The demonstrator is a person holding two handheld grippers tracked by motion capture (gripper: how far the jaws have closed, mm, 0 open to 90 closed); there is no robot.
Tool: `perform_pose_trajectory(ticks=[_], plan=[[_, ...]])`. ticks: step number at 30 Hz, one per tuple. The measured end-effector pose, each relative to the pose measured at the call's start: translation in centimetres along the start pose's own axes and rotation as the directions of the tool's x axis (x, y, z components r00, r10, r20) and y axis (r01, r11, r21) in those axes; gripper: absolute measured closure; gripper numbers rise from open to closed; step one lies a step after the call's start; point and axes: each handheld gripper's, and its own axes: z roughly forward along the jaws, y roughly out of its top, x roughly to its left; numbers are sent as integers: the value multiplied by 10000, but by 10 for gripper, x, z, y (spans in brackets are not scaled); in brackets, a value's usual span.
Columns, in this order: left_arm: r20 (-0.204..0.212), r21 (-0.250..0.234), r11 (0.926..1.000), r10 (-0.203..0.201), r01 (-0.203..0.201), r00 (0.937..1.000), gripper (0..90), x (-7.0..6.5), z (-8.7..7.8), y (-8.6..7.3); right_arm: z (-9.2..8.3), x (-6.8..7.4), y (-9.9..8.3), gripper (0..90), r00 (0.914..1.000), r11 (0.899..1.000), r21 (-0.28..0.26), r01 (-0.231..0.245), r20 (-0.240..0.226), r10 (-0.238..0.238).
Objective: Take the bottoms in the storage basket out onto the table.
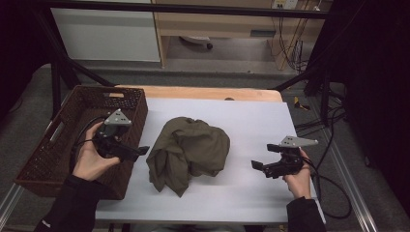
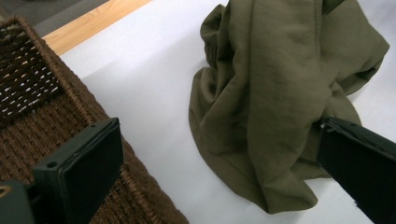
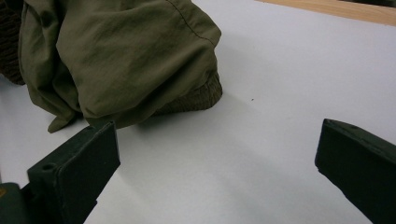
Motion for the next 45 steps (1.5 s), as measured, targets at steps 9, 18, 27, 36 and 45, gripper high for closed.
perform_pose_trajectory(ticks=[9, 18, 27, 36, 45], plan=[[-164, 183, 9998, -72, 75, 9998, 8, 6, -1, -12, 0, 0, 0, 5, 10000, 10000, -19, 25, 11, -25], [-296, 278, 9993, -224, 232, 9993, 8, 13, -3, -27, 0, 0, 0, 5, 10000, 10000, 0, 16, 9, -16], [-362, 367, 9988, -313, 327, 9989, 8, 17, -3, -36, 0, 0, 0, 5, 10000, 10000, 0, 3, 11, -3], [-506, 408, 9983, -391, 411, 9980, 8, 22, -4, -45, 0, 0, 0, 5, 10000, 10000, 13, -3, 15, 3], [-621, 458, 9977, -466, 495, 9970, 8, 25, -4, -51, 0, 0, 0, 5, 10000, 10000, 45, -2, 29, 2]])
